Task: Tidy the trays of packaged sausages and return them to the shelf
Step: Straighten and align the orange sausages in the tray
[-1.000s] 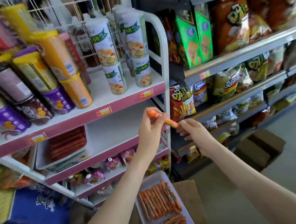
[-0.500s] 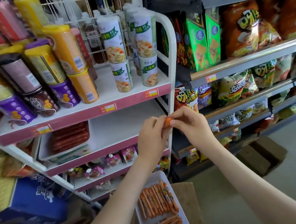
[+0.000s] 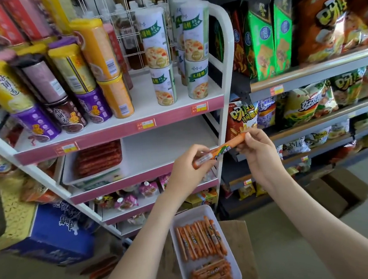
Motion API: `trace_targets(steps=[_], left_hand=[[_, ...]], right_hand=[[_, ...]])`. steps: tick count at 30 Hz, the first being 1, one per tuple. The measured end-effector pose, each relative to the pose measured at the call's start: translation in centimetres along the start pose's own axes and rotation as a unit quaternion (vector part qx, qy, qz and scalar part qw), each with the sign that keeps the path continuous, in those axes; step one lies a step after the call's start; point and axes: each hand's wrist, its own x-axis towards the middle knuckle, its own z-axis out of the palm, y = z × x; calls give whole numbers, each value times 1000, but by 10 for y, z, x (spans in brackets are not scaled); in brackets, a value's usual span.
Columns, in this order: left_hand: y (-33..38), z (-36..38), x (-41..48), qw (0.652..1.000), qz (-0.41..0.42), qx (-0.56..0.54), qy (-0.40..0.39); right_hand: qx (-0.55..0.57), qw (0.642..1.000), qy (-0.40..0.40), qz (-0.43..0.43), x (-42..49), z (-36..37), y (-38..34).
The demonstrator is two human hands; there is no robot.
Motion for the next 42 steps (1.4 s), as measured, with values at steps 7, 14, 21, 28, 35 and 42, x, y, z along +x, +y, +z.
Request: trace_targets(steps=[7,14,21,28,35,42], left_hand=[[9,2,-9,985,-40,-158,55],[12,8,-7,989,26,-116,88],[4,10,-10,991,83,75,72],[-2,10,-12,977,120,135,113],[-1,7,-16,994,74,50,61],[-18,0,-28,982,-98,-147,65]], right_hand=[[73,991,68,91,-1,1,14],[-202,977,18,62,-9,16,14],[-396,854,-197,-276,-35,40,-4],[-350,885,-184,-245,-38,43,-2],[-258,941,-146,-163,-42,44,-3],[-58,998,0,16,-18,29,15]])
